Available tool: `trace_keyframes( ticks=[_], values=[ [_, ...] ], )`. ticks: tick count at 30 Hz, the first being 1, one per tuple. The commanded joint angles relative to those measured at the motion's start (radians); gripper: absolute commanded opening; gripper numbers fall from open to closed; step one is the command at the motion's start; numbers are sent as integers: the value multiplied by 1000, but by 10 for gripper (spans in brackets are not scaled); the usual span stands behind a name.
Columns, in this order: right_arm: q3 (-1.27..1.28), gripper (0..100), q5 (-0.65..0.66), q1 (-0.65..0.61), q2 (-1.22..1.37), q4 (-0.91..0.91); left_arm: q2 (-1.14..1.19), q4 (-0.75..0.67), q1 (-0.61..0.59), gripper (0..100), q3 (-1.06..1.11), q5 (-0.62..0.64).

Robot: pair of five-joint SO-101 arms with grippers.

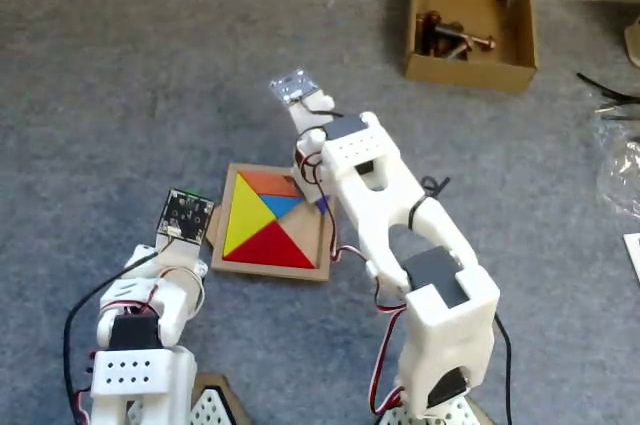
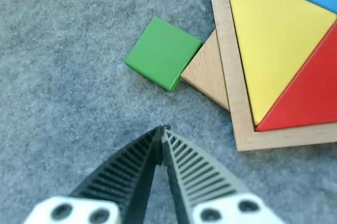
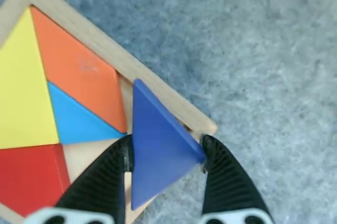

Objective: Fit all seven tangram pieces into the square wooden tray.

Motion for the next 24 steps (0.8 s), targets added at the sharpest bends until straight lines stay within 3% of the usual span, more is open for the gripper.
trace_keyframes(
  ticks=[1, 18, 24],
  values=[
    [-48, 10, -5, 12, 35, -18, -15, 3, 12, 7, 22, -8],
    [-51, 13, -5, 8, 91, -10, -15, 3, 12, 7, 22, -8],
    [-50, 86, -6, -5, 91, -10, -15, 3, 12, 7, 22, -8]
  ],
)
